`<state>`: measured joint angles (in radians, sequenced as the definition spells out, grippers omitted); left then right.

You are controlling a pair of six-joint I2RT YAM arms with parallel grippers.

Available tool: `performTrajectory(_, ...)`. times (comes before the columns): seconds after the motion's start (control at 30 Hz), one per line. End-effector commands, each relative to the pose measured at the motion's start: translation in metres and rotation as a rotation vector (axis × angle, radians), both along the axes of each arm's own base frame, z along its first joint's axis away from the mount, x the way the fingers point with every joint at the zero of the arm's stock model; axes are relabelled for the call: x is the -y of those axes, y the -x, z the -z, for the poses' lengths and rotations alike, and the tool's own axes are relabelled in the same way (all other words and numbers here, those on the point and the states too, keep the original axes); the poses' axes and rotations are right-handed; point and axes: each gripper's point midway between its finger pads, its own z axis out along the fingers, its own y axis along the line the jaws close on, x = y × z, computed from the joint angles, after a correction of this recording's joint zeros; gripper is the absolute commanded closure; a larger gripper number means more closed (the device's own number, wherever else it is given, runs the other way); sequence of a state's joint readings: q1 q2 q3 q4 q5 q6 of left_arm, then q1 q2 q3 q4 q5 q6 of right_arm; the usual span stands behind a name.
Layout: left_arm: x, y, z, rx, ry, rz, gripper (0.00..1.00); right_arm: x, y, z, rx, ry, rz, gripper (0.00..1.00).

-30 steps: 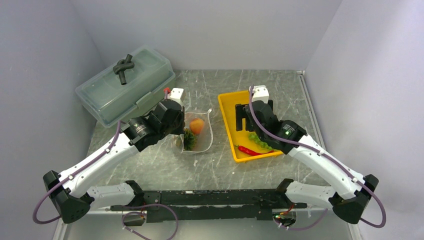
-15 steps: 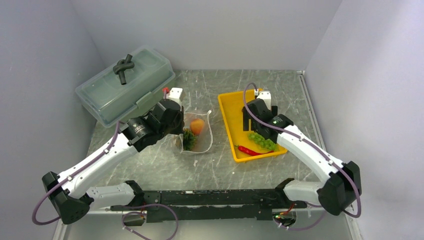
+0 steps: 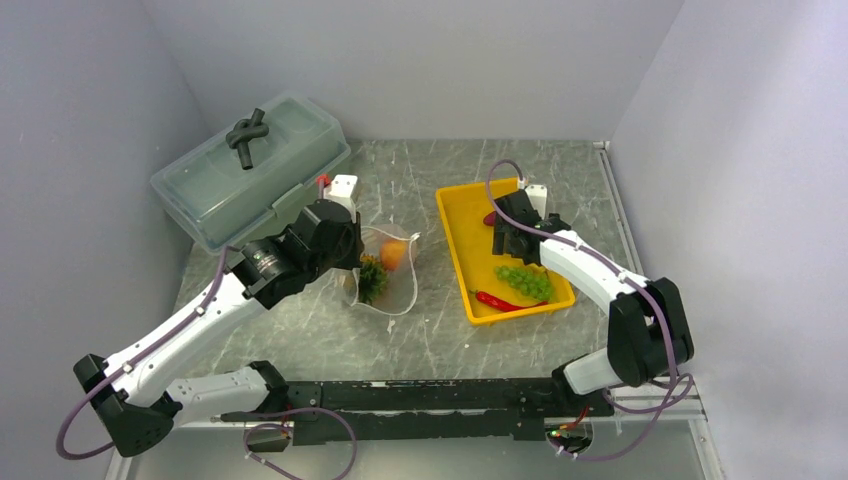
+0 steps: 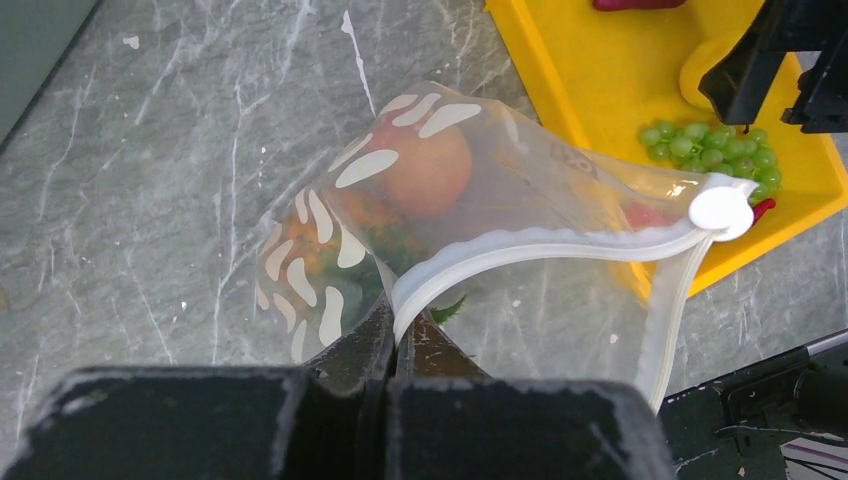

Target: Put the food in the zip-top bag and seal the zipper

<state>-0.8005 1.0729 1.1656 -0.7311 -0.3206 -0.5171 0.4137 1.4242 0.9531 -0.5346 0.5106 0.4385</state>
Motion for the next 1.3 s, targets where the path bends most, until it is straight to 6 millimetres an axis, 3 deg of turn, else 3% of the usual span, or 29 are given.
performTrajectory(0.0, -0.004, -0.003, -0.013, 0.047, 0.026, -0.017, 1.00, 0.001, -0.021, -0.004, 0.052, -0.031, 0.038, 0.11)
performTrajectory(0.63, -0.003, -0.004, -0.013, 0.043, 0.025, -0.015, 1.00, 0.018, -0.035, 0.034, -0.011, -0.064, 0.110, 0.08)
performTrajectory(0.93, -0.004, -0.003, -0.014, 0.043, 0.030, -0.019, 1.00, 0.012, -0.036, 0.040, -0.021, -0.101, 0.089, 0.27)
performTrajectory(1.27, -0.003, -0.004, -0.013, 0.040, 0.034, -0.019, 1.00, 0.002, -0.041, 0.012, 0.041, -0.162, 0.051, 0.58)
